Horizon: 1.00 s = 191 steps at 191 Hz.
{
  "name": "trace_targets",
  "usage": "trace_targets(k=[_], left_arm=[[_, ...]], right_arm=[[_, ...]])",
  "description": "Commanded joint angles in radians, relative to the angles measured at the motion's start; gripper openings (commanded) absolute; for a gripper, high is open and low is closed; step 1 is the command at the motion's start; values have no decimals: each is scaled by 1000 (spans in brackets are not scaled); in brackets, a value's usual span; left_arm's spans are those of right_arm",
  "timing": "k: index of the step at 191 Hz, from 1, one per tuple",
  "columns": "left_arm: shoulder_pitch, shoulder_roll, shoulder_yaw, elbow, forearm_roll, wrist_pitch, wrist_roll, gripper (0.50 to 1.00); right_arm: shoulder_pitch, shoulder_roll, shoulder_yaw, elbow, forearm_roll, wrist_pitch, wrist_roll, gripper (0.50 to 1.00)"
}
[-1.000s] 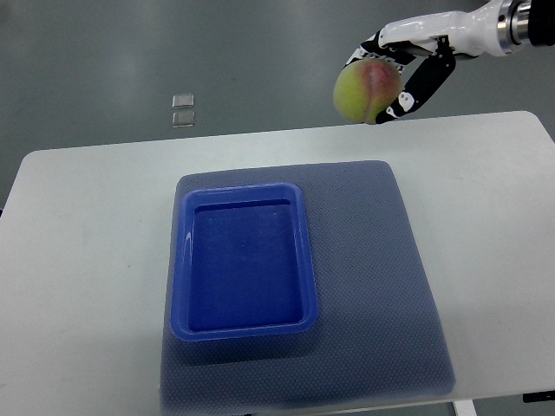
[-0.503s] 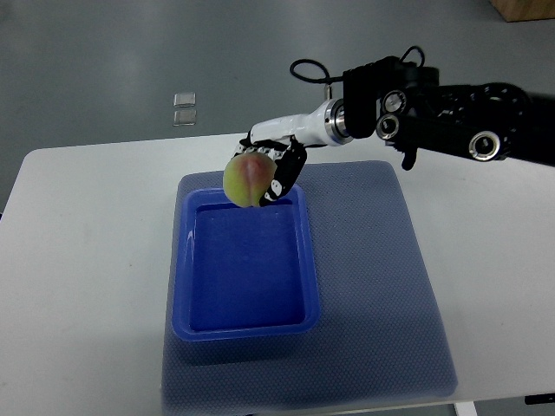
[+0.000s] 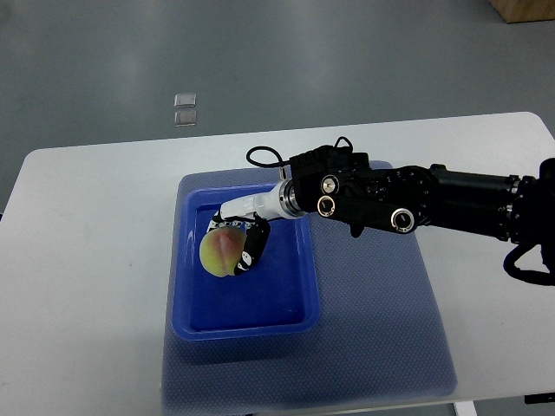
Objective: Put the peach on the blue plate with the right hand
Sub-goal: 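Open the right hand to release the peach and withdraw upward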
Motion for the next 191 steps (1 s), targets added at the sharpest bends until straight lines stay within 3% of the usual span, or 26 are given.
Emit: trace_targets(k=[1,20,21,36,46,61,73,74,136,149,159,160,170,185,186,191], left_arm=[[0,0,0,1,0,0,0,1000],[0,0,0,1,0,0,0,1000],[0,0,0,1,0,0,0,1000],[0,0,0,1,0,0,0,1000],[0,0,0,3,0,0,0,1000],[0,0,0,3,0,0,0,1000],[0,0,0,3,0,0,0,1000],[0,0,0,3,0,0,0,1000],[0,0,0,3,0,0,0,1000],[0,0,0,3,0,0,0,1000],[0,0,0,3,0,0,0,1000],[0,0,0,3,0,0,0,1000],[0,0,0,3,0,0,0,1000],[0,0,0,3,0,0,0,1000],[0,0,0,3,0,0,0,1000],[0,0,0,4,0,0,0,1000]], right_arm=[[-18,0,-1,-13,-32,0,3,574],[-20,0,-6,-16,-37,0,3,603],[-20,0,-12,-17,-40,-2,3,649],[-20,0,-12,-17,-40,-2,4,733],[-18,0,-11,-17,-40,-2,4,833],[-17,0,-8,-17,-39,-2,3,899],[-15,0,-7,-17,-38,-2,4,901],[-11,0,-4,-16,-38,0,4,929],[54,-10,29,1,-22,7,6,932],[101,-88,150,4,-9,24,9,932],[101,-88,151,4,-9,24,9,932],[101,-131,217,4,6,30,10,932],[90,-177,301,3,30,29,12,932],[77,-199,353,3,55,27,13,932],[22,-231,446,3,104,20,16,932],[-11,-243,490,3,129,15,19,932]])
